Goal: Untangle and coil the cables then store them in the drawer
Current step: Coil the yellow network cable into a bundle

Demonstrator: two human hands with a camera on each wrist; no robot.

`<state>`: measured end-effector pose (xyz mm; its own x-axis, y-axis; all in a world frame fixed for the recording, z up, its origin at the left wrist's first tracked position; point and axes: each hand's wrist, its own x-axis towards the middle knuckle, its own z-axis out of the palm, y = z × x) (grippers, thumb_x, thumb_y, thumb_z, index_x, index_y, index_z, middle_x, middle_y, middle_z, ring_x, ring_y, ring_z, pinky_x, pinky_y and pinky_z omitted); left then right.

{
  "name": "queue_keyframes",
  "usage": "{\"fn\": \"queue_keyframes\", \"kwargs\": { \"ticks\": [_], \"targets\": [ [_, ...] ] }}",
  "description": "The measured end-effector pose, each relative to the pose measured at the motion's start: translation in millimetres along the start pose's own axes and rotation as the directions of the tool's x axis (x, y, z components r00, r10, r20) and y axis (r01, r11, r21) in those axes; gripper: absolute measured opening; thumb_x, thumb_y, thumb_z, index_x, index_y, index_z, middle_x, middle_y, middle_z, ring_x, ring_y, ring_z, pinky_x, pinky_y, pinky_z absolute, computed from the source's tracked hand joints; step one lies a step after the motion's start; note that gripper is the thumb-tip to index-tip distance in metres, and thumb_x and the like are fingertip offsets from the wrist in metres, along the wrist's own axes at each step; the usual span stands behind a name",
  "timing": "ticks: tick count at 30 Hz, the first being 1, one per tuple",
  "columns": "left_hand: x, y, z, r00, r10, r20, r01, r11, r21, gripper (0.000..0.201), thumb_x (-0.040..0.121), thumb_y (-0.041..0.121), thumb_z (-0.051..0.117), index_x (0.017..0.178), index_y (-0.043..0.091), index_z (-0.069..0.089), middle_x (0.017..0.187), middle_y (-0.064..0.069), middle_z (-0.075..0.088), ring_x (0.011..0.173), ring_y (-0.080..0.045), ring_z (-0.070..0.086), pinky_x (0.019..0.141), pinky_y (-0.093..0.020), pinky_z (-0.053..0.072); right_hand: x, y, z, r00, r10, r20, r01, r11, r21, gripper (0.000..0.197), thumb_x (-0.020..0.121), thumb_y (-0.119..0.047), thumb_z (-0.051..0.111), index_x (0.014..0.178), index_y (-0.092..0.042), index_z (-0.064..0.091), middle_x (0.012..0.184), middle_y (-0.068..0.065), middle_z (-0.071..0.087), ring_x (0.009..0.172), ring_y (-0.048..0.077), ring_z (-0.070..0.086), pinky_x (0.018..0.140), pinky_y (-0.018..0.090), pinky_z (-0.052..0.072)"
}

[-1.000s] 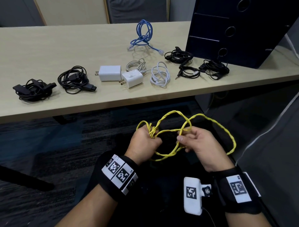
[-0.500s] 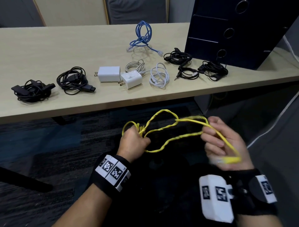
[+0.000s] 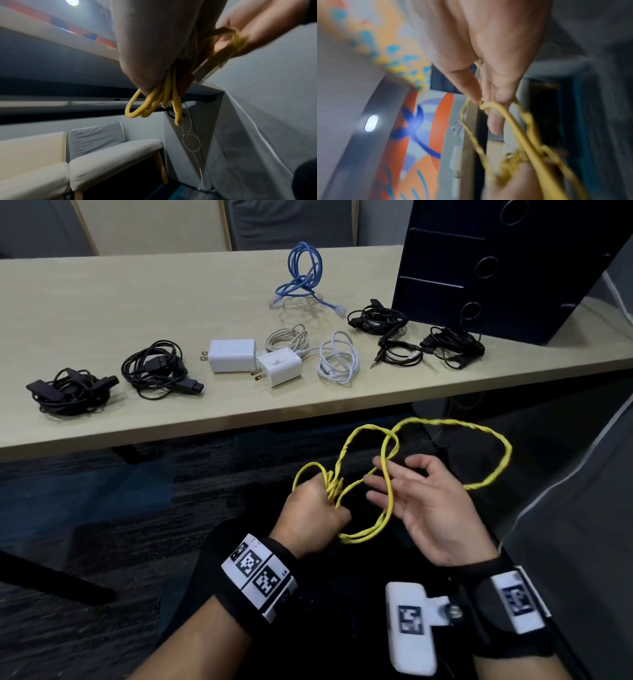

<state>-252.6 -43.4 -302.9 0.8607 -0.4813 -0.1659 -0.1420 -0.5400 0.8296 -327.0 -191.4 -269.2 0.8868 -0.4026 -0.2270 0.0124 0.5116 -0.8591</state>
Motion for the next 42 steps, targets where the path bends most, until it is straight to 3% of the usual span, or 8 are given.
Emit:
{"fn": "queue_keyframes", "kwargs": {
  "ticks": [7,10,13,19,22,25,32,42],
  "targets": [
    [-5.2,-1.9,8.9,0.999,0.017,0.032,-0.017,1.000,-0.003,0.026,0.071,0.020,0.063,0.096,0.020,0.058,0.086,0.002,0.068,0.084,-0.020,0.064,0.079,-0.040,0.054,2.1,-4.5,1.7,0.980,-0.104,-0.171,0.140,0.968,0.210,0.035,0.088,0.021,0.044,0.078,-0.012,0.039,0.075,0.005,0.053,0.074,0.025,0.073,0.073,0.031,0.061],
    [-10.1,0.3,13.6,0.992,0.096,0.083,-0.096,0.995,-0.005,0.023,0.073,0.015,0.064,0.087,0.028,0.052,0.080,0.008,0.062,0.079,-0.018,0.061,0.078,-0.037,0.053,11.3,4.3,-6.2,0.905,-0.355,-0.233,0.289,0.917,-0.274,0.034,0.086,0.009,0.063,0.082,-0.016,0.041,0.062,-0.003,0.064,0.061,0.018,0.070,0.068,0.035,0.061],
    [-9.8,1.4,11.3,0.992,0.103,0.072,-0.098,0.993,-0.066,0.019,0.067,0.019,0.061,0.085,0.023,0.055,0.074,0.006,0.063,0.074,-0.018,0.061,0.074,-0.036,0.054,22.9,9.2,-21.1,0.853,-0.500,-0.149,0.211,0.591,-0.779,0.029,0.079,-0.021,0.076,0.087,-0.034,0.052,0.092,0.010,0.066,0.062,0.023,0.068,0.058,0.041,0.058],
    [-2.9,-3.3,-2.9,0.994,0.057,0.093,-0.050,0.995,-0.082,0.016,0.072,0.013,0.066,0.083,0.020,0.057,0.070,0.009,0.060,0.067,-0.010,0.056,0.068,-0.027,0.048,22.8,0.0,-34.0,0.987,-0.106,0.118,0.158,0.652,-0.741,0.016,0.087,-0.035,0.069,0.097,-0.022,0.070,0.079,0.005,0.068,0.059,0.018,0.062,0.059,0.036,0.052],
    [-1.9,-8.1,-11.5,0.993,0.042,0.108,-0.032,0.995,-0.095,0.018,0.077,0.004,0.066,0.080,0.018,0.057,0.063,0.012,0.053,0.053,0.000,0.048,0.058,-0.019,0.041,22.6,-10.7,-55.1,0.929,0.134,0.346,0.199,0.606,-0.770,0.052,0.075,-0.059,0.073,0.117,-0.029,0.065,0.123,-0.007,0.060,0.081,0.010,0.064,0.078,0.024,0.053],
    [-1.5,-11.2,-17.7,0.989,0.053,0.140,-0.035,0.992,-0.123,0.017,0.077,-0.001,0.066,0.081,0.013,0.057,0.061,0.010,0.051,0.050,-0.001,0.045,0.054,-0.018,0.040,24.1,-14.5,-67.8,0.925,0.116,0.363,0.197,0.671,-0.715,0.031,0.092,-0.038,0.061,0.121,-0.025,0.063,0.144,-0.012,0.047,0.087,0.010,0.062,0.071,0.026,0.052],
    [0.5,-9.6,-15.1,0.973,0.066,0.220,-0.035,0.989,-0.145,0.020,0.078,-0.003,0.065,0.079,0.015,0.056,0.063,0.008,0.053,0.054,-0.006,0.049,0.055,-0.021,0.041,30.6,-8.3,-56.8,0.918,0.020,0.395,0.374,0.285,-0.883,0.021,0.087,-0.019,0.071,0.080,-0.039,0.068,0.089,-0.010,0.059,0.083,0.004,0.056,0.079,0.023,0.043],
    [7.4,-17.6,-28.4,0.997,-0.024,0.080,0.032,0.993,-0.109,0.013,0.079,0.000,0.065,0.078,0.010,0.056,0.067,-0.002,0.053,0.058,-0.012,0.049,0.050,-0.020,0.038,40.5,-28.4,-91.3,0.866,-0.461,-0.196,0.051,0.470,-0.881,0.032,0.099,-0.029,0.050,0.071,-0.015,0.055,0.063,0.002,0.053,0.062,0.020,0.048,0.055,0.030,0.035]
  ]
}}
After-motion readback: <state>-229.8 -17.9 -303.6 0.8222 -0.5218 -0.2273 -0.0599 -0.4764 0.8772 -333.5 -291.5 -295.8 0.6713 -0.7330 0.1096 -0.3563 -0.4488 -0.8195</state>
